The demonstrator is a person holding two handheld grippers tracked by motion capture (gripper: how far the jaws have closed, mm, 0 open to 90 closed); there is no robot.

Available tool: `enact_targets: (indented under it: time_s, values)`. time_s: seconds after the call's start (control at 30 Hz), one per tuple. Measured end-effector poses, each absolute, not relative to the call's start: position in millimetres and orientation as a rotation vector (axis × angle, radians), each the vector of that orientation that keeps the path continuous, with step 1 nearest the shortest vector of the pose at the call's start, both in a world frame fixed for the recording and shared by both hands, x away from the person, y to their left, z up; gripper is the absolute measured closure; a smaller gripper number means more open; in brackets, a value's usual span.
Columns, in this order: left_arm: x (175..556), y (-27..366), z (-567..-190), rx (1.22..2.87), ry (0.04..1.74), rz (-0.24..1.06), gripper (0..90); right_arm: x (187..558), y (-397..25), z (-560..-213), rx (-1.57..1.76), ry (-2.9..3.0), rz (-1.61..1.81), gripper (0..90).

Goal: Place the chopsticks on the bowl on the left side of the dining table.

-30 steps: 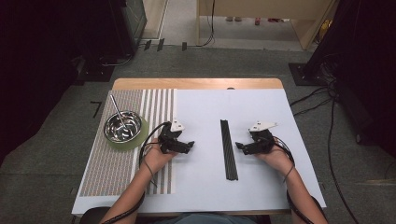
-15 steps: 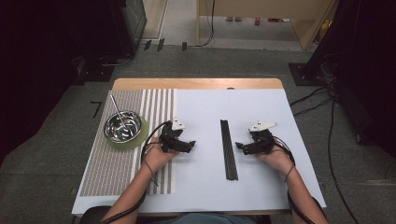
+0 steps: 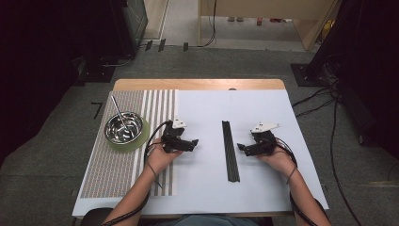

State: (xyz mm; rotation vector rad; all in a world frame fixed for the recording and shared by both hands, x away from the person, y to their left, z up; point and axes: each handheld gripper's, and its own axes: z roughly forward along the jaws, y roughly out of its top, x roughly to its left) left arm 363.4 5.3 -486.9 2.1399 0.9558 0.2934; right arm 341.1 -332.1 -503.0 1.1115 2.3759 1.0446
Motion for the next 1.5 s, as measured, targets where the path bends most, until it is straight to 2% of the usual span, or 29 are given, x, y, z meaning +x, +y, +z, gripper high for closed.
enact_targets:
  time_s: [0.47, 0.93, 1.5]
  values:
    - [350.7, -17.9, -485.9, 2.171, 0.88, 0.277, 14.3, 340.9, -332.1, -502.9, 1.115, 2.377, 1.043, 13.3]
    - [347.6, -31.2, -483.0, 2.147, 0.884, 0.221, 14.3, 341.0, -332.1, -502.9, 1.116, 2.378, 1.042, 13.3]
    - [345.9, -44.3, -477.6, 2.146, 0.84, 0.219, 14.7, 340.9, -332.2, -502.9, 1.116, 2.376, 1.042, 13.3]
